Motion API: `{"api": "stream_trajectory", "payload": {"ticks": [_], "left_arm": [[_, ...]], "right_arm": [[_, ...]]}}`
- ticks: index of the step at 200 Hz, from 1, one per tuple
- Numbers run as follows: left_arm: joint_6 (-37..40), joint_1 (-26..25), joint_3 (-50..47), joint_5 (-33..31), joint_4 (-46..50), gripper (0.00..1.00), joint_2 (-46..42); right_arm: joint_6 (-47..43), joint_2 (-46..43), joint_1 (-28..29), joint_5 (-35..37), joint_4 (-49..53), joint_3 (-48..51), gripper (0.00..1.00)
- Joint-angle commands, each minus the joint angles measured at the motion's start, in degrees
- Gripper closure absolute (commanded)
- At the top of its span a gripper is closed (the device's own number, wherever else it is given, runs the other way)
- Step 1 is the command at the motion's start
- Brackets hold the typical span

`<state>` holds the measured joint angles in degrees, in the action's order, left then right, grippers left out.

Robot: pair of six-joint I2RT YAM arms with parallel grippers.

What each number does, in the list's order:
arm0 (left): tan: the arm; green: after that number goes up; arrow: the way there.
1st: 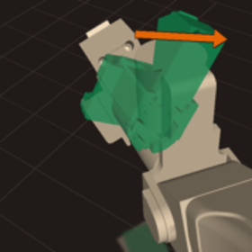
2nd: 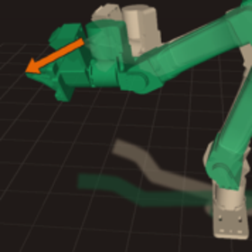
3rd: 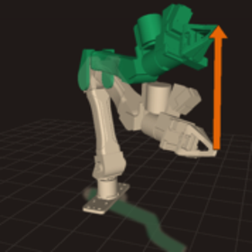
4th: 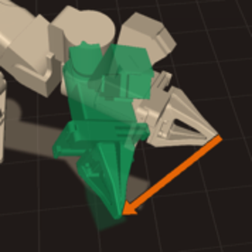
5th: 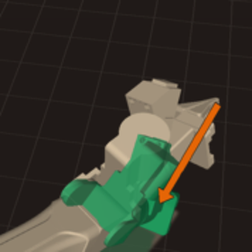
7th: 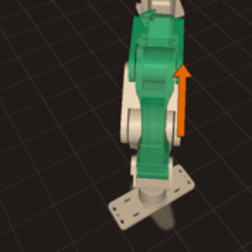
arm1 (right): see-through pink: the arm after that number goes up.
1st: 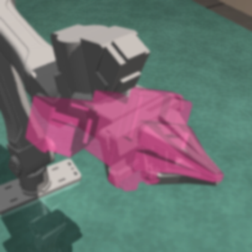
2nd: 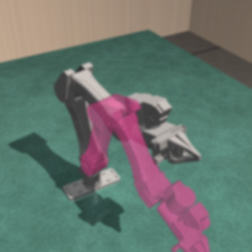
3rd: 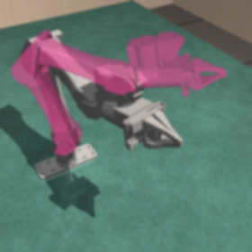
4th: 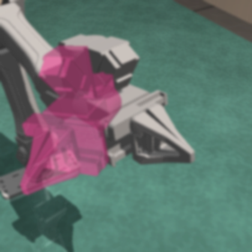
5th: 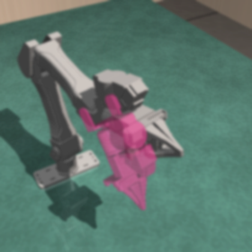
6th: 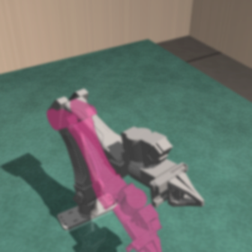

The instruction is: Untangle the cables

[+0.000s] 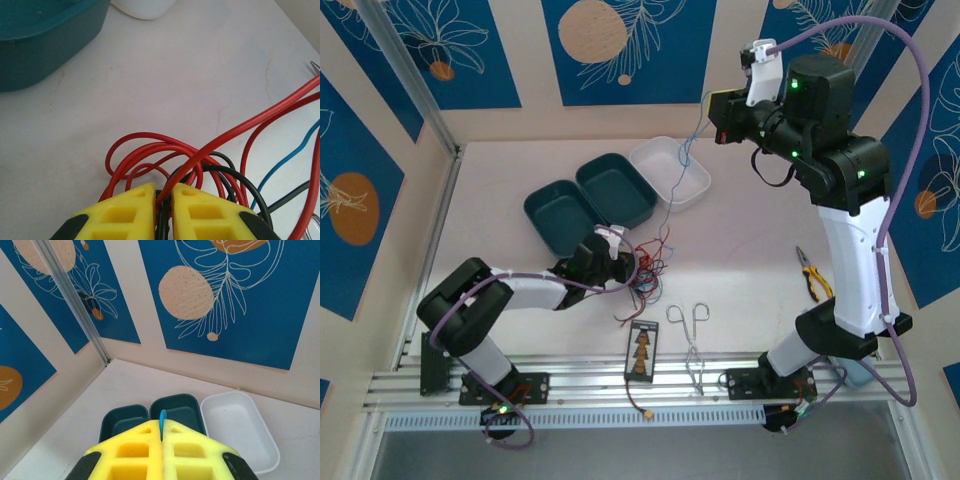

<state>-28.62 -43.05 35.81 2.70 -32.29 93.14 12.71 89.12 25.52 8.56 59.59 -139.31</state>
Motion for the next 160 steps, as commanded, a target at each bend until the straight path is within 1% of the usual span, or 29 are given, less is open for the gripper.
{"api": "stream_trajectory", "payload": {"ticks": [1,57,94,160], "left_arm": [[0.04,-0.46,-0.21,-0.94,0.30,0.86,0.50],[0.41,-0.47,-0.07,-1.47,1.12,0.90,0.46],[0.29,-0.46,-0.17,-1.21,1.06,0.91,0.77],[0.16,-0.46,-0.25,-0.97,0.94,0.90,0.87]], "right_arm": [[1.52,0.59,-2.18,-3.59,-2.18,-3.06,1.00],[2.53,3.25,-5.49,-6.65,-3.32,-8.87,1.00],[3.81,4.43,-7.16,-8.78,-4.81,-11.06,1.00],[4.55,5.27,-9.01,-11.01,-4.43,-11.69,1.00]]}}
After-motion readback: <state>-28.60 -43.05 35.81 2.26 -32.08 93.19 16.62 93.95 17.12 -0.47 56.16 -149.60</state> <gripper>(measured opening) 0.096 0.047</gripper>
